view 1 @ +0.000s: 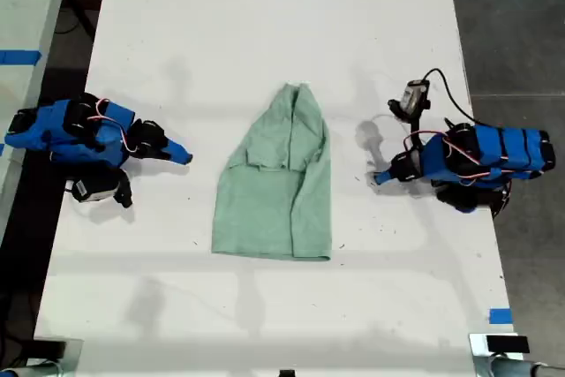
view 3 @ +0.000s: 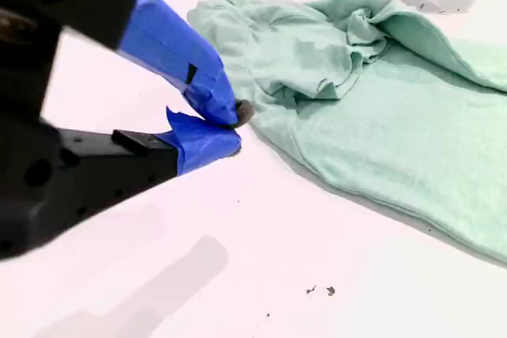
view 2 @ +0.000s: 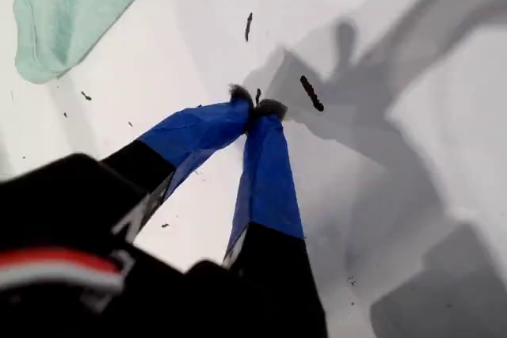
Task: Fold t shirt
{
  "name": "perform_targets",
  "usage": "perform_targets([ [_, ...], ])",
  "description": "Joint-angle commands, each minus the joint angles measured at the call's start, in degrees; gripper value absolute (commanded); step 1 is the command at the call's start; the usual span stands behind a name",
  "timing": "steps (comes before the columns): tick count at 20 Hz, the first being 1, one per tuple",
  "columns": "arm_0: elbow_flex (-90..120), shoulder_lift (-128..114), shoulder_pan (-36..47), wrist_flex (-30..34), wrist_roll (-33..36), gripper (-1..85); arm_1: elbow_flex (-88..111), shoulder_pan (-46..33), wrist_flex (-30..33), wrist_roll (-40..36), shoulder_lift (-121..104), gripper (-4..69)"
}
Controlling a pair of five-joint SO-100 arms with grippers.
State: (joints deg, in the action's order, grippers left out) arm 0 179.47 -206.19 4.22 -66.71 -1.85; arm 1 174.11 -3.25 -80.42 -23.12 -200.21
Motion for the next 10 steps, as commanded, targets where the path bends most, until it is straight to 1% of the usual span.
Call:
perform_targets([
  [1, -0.6, -0.4, 1.3, 0.3, -0.6, -0.2, 2.2, -1.5, 0.6, -1.2, -0.4, 2.7],
  [8, -0.6, -0.4, 0.6, 0.3, -0.6, 0.0, 2.2, -2.1, 0.6, -0.9, -0.4, 2.3],
  [9, -0.6, -0.4, 1.2, 0.3, -0.6, 1.2, 2.2, -2.2, 0.6, -0.9, -0.4, 2.3],
  [10, -0.6, -0.4, 2.3, 0.3, -0.6, 0.3, 2.2, -2.2, 0.6, -0.9, -0.4, 2.4],
])
